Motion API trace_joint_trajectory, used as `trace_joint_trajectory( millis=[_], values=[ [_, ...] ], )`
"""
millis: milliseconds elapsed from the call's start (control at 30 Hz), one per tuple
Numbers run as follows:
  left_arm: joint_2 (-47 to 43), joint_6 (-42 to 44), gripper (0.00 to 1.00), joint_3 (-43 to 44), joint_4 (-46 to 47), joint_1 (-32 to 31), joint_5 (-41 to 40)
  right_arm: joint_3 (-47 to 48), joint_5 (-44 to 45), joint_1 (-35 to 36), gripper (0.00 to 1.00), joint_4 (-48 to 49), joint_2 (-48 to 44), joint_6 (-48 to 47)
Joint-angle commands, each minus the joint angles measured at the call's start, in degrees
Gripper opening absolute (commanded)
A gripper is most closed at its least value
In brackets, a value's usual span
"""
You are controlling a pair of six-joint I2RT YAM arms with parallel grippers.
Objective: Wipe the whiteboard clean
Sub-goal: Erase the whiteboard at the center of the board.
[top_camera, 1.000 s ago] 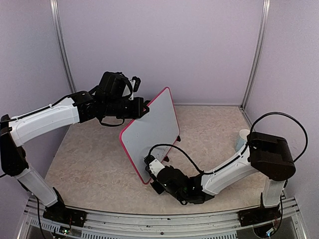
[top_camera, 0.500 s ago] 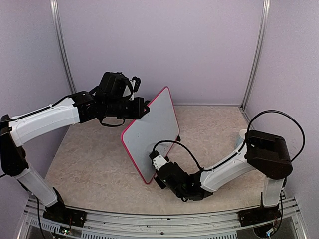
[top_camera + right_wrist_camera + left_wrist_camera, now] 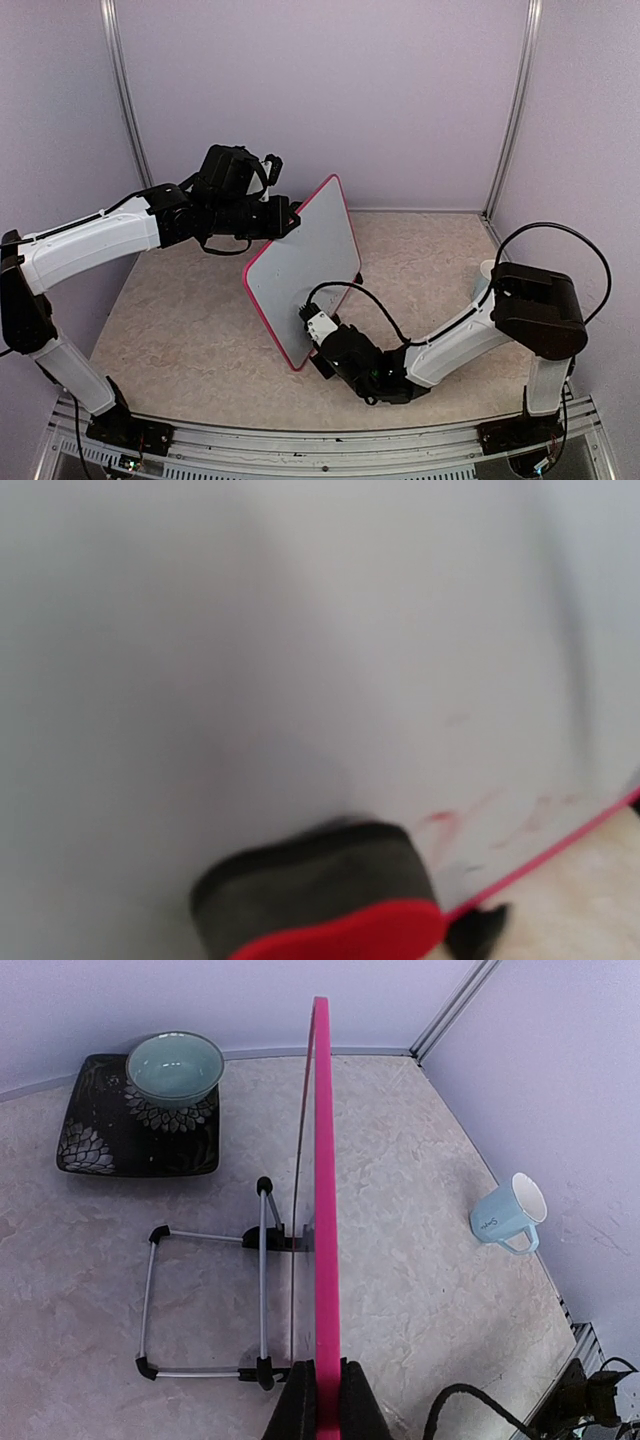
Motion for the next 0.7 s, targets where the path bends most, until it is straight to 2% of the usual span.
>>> trace_joint_trajectory(
  millis=[0,233,433,667],
  values=[
    [1.5,-3.0,0.0,-1.1,-1.4,-1.8,5.1,-2.4,-5.5,3.6,0.13,8.1,-1.8,-2.0],
    [1.8,-3.1,0.0,-0.7,-1.4,-1.9,5.2,-2.4,-7.0,5.4,0.13,9.6,-0.5,-1.8],
    [1.6,-2.9,0.0,-0.4,-1.6,-1.9,5.2,-1.5,-1.3,0.8,0.11,3.3,-0.2,3.4],
    [1.8,-2.9,0.0,-0.1,-1.6,-1.9,5.2,-1.5,0.8,-2.7,0.12,2.9,-0.9,2.0]
  ],
)
